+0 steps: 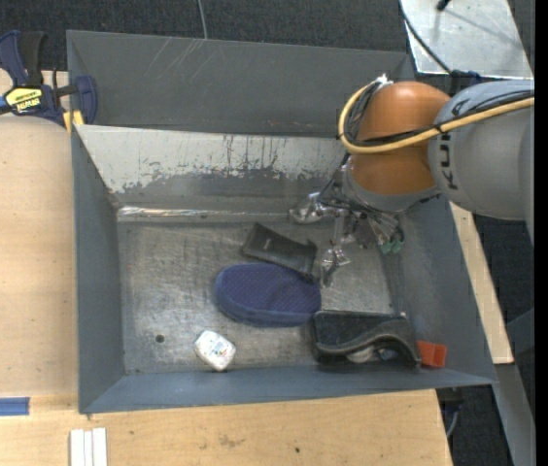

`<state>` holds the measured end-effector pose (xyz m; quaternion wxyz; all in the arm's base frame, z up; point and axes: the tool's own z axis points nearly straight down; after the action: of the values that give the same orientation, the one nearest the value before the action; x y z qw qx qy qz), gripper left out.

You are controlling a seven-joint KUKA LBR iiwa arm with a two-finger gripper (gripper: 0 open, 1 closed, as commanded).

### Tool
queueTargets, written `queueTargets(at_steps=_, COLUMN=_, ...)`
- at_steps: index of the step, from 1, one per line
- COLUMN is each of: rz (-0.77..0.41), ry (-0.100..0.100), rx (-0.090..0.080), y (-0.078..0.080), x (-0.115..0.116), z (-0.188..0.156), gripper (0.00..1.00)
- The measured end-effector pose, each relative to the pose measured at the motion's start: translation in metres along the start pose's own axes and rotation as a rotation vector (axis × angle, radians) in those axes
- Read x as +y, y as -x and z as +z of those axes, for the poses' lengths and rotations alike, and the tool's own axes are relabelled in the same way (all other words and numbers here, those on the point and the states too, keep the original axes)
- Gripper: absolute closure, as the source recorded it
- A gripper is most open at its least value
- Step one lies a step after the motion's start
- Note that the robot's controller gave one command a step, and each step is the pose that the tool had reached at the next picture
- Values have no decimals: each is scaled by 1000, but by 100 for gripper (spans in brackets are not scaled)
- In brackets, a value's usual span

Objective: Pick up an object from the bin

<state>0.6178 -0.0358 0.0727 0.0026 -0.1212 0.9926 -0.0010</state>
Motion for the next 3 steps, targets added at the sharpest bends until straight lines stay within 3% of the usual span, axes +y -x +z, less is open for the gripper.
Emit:
queueTargets(at_steps=1, rz=-379, ry=-1, rx=-6, y=11, x=67, z=-3, gripper=0)
queueTargets(at_steps=2, rz=-376, ry=-1, rx=-18, y=15, x=67, z=-6, gripper=100)
queueTargets(at_steps=3, rz=-395, ry=-2, rx=-8, y=15, x=41, z=-100, gripper=100)
